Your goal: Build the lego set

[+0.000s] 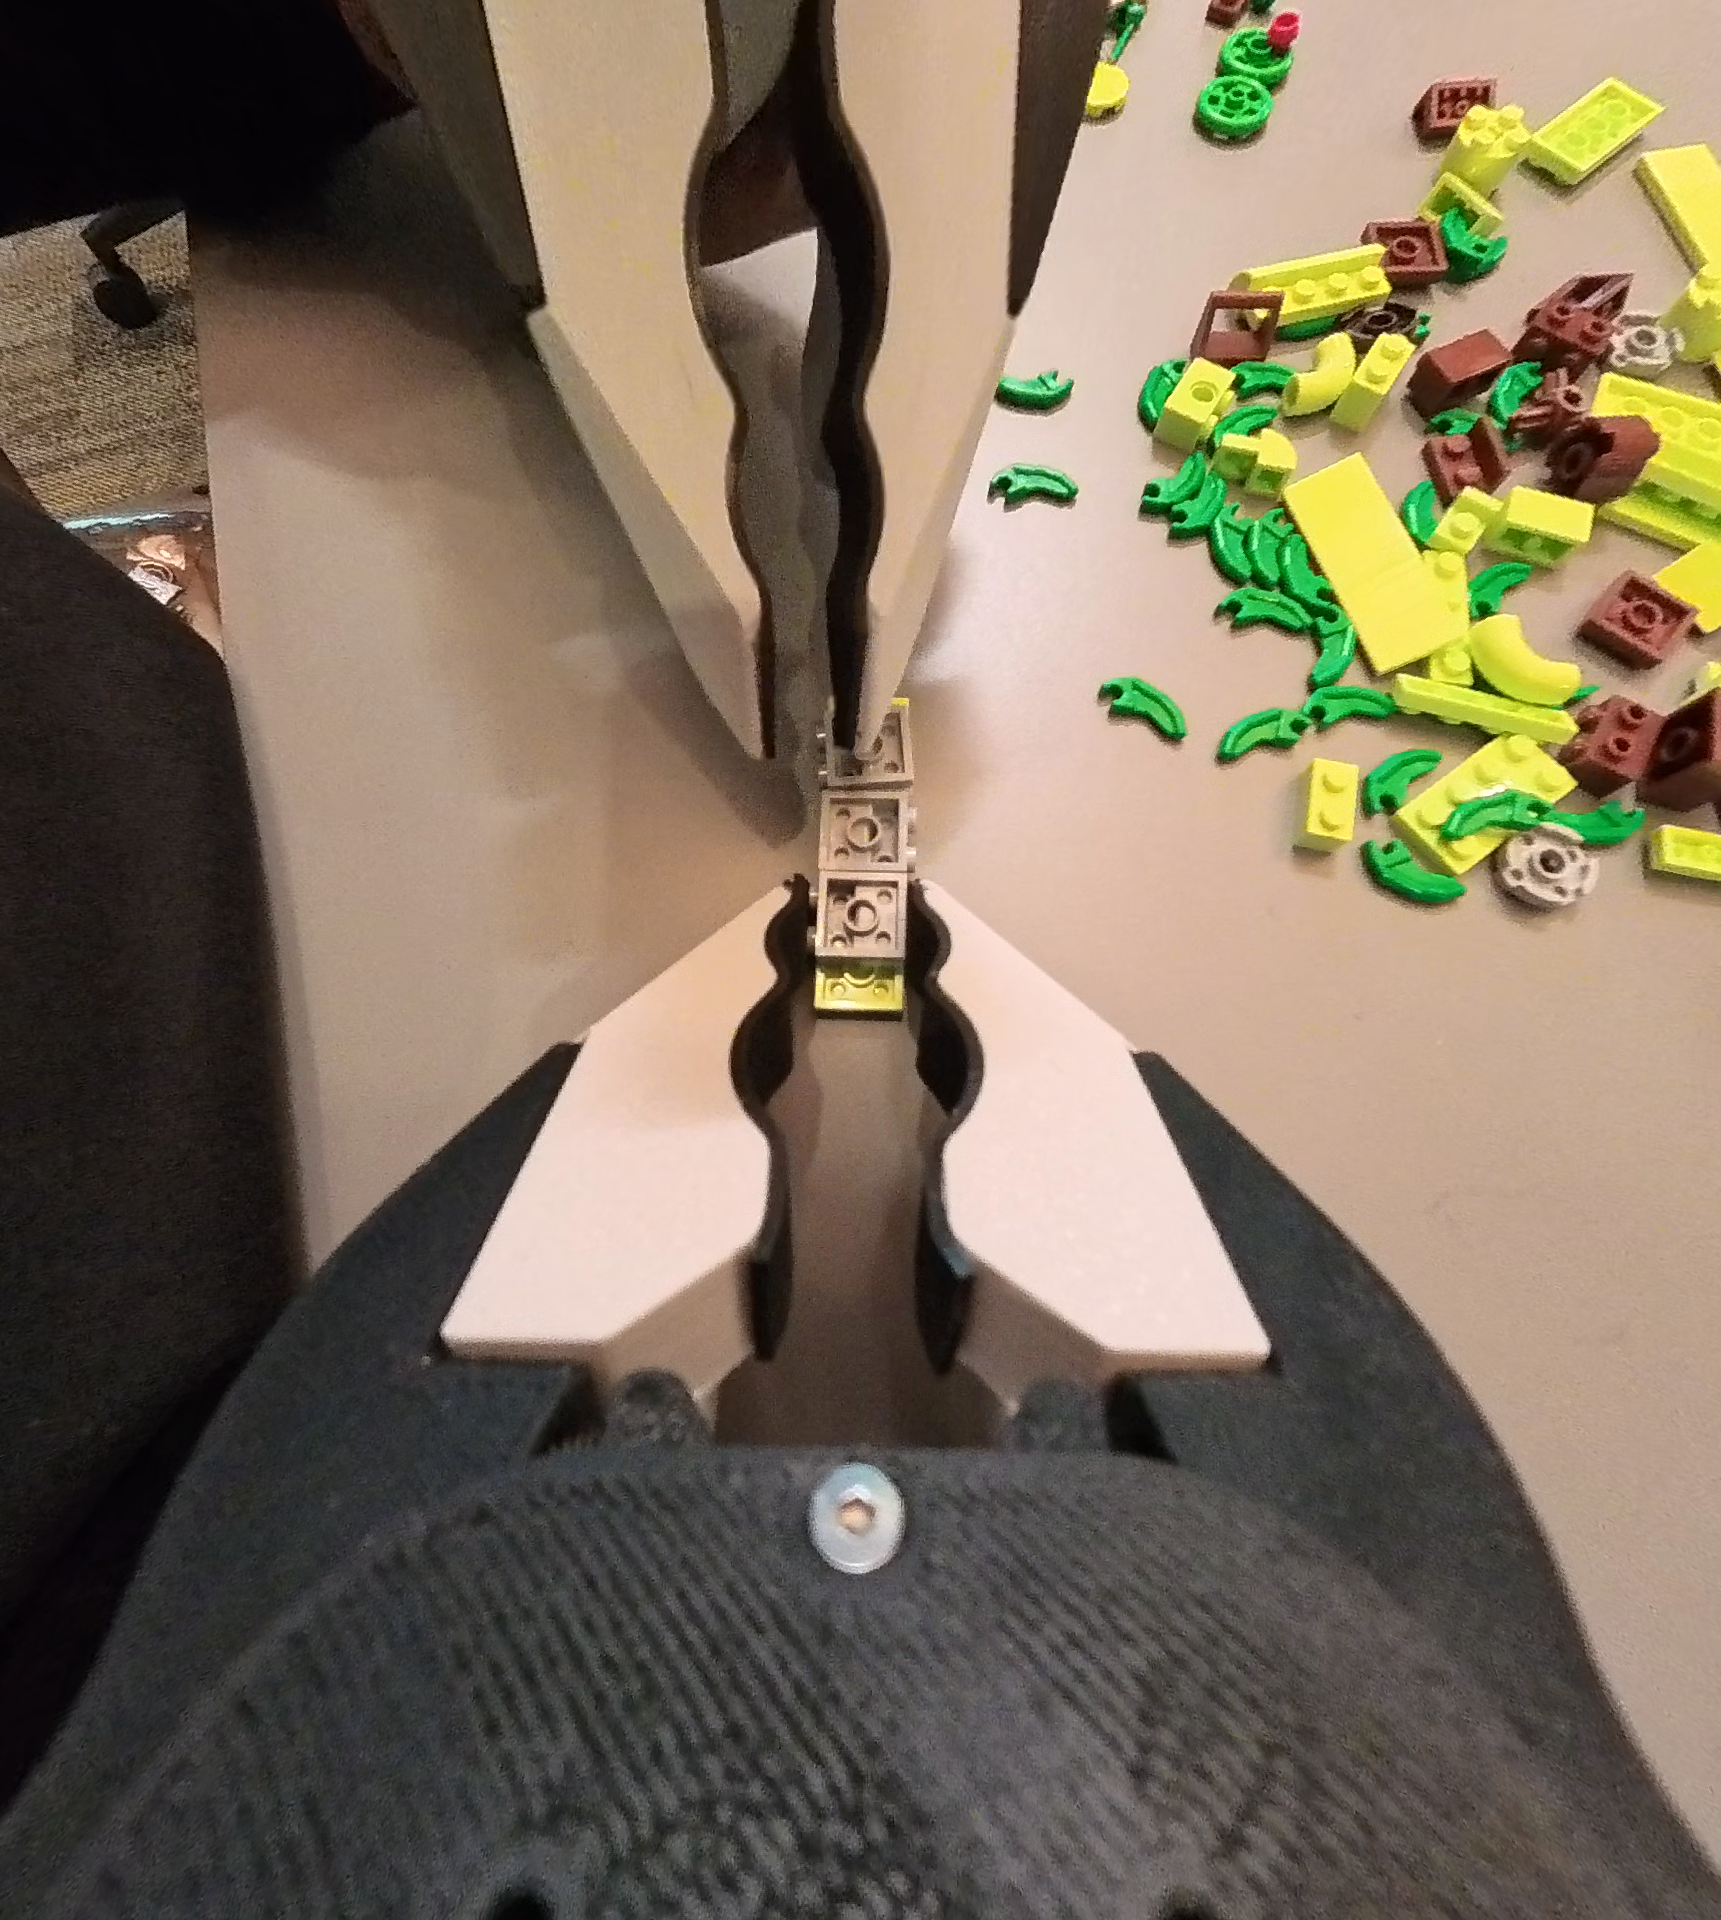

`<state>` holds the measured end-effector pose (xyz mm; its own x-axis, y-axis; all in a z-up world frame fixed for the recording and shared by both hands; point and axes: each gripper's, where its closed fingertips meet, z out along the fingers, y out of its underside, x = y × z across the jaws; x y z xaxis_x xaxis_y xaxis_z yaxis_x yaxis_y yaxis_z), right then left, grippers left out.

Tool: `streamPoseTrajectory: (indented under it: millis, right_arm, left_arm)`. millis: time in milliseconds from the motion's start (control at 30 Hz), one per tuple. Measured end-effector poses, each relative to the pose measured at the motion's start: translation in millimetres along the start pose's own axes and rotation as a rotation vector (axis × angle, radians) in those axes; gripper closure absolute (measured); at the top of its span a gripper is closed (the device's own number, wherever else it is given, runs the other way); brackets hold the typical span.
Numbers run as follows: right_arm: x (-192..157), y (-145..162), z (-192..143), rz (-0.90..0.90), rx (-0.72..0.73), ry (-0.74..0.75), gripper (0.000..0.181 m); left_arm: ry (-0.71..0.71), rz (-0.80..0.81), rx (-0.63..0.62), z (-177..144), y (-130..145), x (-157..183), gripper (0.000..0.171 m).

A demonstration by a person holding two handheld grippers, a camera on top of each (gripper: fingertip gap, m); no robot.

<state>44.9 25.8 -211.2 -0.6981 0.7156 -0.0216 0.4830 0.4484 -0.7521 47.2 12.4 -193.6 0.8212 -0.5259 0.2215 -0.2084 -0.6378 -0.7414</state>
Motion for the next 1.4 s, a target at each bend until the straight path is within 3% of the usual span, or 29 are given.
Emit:
streamPoseTrajectory:
  millis: [300,533,1400]
  right_arm:
    - [0.0,0.0,0.0,0.002,0.0,-0.002,0.165]
    - [0.1,0.0,0.0,0.003,0.0,-0.002,0.165]
    - [0.3,0.0,0.1,0.004,0.0,-0.008,0.165]
  left_arm:
    - [-0.058,-0.002,-0.01,-0.9,2.9,-10.9,0.152]
    - [-0.075,0.034,-0.024,3.0,4.8,-11.2,0.158]
    - [-0.113,0.075,-0.02,4.7,7.4,-12.2,0.157]
